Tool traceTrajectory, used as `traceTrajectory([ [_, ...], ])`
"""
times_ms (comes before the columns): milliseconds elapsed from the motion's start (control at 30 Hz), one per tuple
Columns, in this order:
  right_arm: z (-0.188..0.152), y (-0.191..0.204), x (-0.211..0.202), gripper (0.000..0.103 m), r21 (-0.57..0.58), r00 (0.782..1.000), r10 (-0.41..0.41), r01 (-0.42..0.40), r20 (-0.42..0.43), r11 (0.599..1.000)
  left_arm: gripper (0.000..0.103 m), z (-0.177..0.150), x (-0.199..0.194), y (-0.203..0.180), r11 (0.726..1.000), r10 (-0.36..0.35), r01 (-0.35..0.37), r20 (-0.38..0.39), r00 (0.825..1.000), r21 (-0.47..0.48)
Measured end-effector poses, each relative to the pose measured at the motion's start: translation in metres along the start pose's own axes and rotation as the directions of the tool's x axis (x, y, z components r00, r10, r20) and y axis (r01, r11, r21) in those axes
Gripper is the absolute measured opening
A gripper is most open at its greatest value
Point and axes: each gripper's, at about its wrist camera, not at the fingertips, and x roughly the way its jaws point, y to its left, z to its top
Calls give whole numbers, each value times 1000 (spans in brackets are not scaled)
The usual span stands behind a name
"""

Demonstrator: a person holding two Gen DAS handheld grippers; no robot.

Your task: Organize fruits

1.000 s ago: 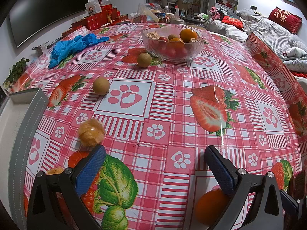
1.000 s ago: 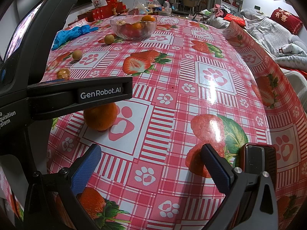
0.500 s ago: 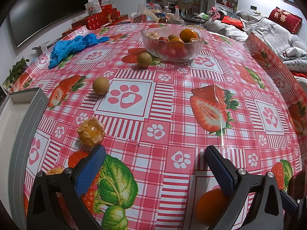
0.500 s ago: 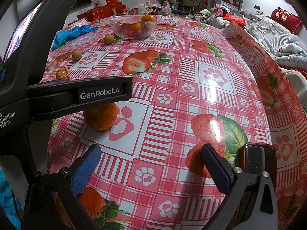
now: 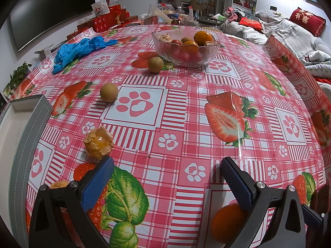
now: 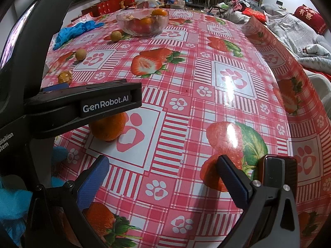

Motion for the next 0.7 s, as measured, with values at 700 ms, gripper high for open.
traceTrajectory([
  [700, -3, 0, 0, 103, 6, 1000, -4, 4, 20, 1000, 103, -23, -89, 59, 994, -108, 108, 1, 994, 15],
])
